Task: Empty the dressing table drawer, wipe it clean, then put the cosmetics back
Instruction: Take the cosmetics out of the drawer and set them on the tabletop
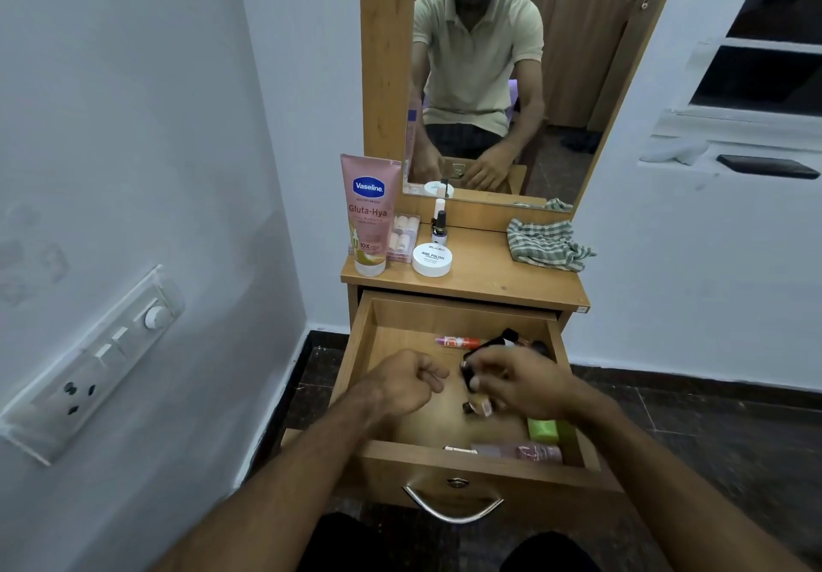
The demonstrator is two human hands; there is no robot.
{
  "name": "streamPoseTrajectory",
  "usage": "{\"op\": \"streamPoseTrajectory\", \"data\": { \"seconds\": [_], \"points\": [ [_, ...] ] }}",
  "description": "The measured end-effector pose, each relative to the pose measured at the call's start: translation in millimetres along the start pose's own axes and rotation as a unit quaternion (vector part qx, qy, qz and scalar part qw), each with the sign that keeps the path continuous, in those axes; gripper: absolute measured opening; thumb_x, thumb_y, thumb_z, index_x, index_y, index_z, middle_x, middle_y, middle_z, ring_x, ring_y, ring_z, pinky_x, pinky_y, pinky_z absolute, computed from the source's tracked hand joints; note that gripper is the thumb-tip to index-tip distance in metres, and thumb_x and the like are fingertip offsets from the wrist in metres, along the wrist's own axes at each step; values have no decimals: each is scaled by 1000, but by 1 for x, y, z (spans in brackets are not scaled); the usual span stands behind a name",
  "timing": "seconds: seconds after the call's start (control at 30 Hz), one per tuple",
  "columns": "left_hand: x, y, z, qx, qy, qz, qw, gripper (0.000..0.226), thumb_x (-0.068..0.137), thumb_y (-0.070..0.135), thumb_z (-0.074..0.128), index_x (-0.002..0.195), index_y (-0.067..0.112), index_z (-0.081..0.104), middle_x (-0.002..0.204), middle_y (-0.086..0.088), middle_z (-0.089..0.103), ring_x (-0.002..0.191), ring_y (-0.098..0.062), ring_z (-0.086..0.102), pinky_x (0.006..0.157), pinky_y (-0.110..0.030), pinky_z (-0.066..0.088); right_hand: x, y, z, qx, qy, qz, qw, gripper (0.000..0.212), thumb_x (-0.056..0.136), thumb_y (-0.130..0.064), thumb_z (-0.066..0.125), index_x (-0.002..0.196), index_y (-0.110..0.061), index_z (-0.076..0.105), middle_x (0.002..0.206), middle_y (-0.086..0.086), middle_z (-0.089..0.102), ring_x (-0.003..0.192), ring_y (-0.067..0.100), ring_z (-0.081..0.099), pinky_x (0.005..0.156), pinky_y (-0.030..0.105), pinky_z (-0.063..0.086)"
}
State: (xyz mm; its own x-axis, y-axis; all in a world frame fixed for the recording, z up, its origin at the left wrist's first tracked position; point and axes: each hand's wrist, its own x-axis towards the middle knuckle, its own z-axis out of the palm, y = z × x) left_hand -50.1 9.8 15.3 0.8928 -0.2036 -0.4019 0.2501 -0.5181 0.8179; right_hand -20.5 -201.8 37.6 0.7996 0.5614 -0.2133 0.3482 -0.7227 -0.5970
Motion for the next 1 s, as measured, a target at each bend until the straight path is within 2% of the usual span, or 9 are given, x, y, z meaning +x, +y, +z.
{"op": "streamPoseTrajectory", "data": {
  "seconds": [0.07, 0.1, 0.2, 0.3, 0.43, 0.57, 0.7, 0.8, 1.0],
  "points": [
    [2, 5, 1, -40, -34, 16, 998, 43, 94, -2, 59, 128, 24, 64, 116, 7, 69, 109, -6, 63, 83, -23, 52, -1, -2, -14, 125, 55, -4, 991, 17, 101, -20, 59, 108, -30, 70, 100, 2, 73, 94, 27, 68, 85, 48, 55],
    [4, 9, 2, -61, -32, 31, 997, 38, 93, 5, 64, 122, 29, 67, 113, 8, 71, 106, -6, 65, 79, -24, 52, -1, -2, -21, 168, 82, -6, 982, 20, 101, -17, 58, 113, -28, 71, 102, 2, 74, 96, 27, 69, 86, 47, 56],
    [12, 18, 4, -118, 50, 70, 989, 19, 91, 16, 71, 103, 30, 75, 95, 8, 76, 91, -10, 67, 74, -30, 55, 6, -7, -33, 254, 132, -32, 957, 23, 103, -13, 56, 117, -23, 71, 103, -7, 76, 95, 9, 72, 77, 24, 57],
    [19, 27, 4, -161, 122, 100, 974, 8, 91, 23, 73, 98, 28, 75, 92, -2, 77, 79, -15, 65, 71, -34, 54, 12, -10, -40, 333, 166, -44, 927, 21, 100, -8, 60, 117, -14, 70, 103, -2, 77, 94, 13, 74, 73, 19, 56],
    [30, 40, -1, -161, 170, 130, 963, 9, 94, 24, 70, 100, 30, 74, 84, 6, 76, 80, -13, 71, 66, -24, 54, 21, -6, -46, 272, 215, -34, 937, 24, 90, -13, 75, 113, -19, 72, 103, -3, 77, 101, 13, 72, 88, 30, 57],
    [46, 53, -7, -43, 265, 143, 953, 22, 94, 29, 70, 116, 30, 72, 97, 14, 73, 90, -4, 67, 81, -33, 58, 46, -5, -60, 215, 273, -39, 937, 20, 90, -14, 75, 109, -20, 72, 96, -6, 76, 94, 6, 71, 85, 24, 56],
    [59, 64, -14, 213, 344, 209, 890, 39, 98, 34, 60, 137, 33, 58, 132, 13, 61, 116, -7, 55, 92, -32, 53, 83, 3, -82, 124, 324, 0, 938, 18, 92, -17, 72, 110, -18, 70, 96, -7, 73, 92, 9, 68, 86, 30, 56],
    [68, 66, -16, 311, 331, 233, 860, 38, 101, 28, 53, 139, 31, 56, 135, 13, 58, 124, -11, 46, 94, -36, 51, 110, 12, -86, 68, 313, 33, 947, 23, 93, -18, 71, 116, -18, 70, 100, -7, 72, 94, 10, 67, 89, 34, 55],
    [76, 59, -21, 379, 289, 235, 847, 40, 97, 24, 60, 136, 31, 58, 133, 11, 60, 122, -13, 46, 89, -39, 54, 149, 18, -91, 75, 333, 46, 939, 30, 94, -18, 68, 124, -21, 68, 104, -11, 70, 96, 6, 64, 89, 27, 52]
  ]
}}
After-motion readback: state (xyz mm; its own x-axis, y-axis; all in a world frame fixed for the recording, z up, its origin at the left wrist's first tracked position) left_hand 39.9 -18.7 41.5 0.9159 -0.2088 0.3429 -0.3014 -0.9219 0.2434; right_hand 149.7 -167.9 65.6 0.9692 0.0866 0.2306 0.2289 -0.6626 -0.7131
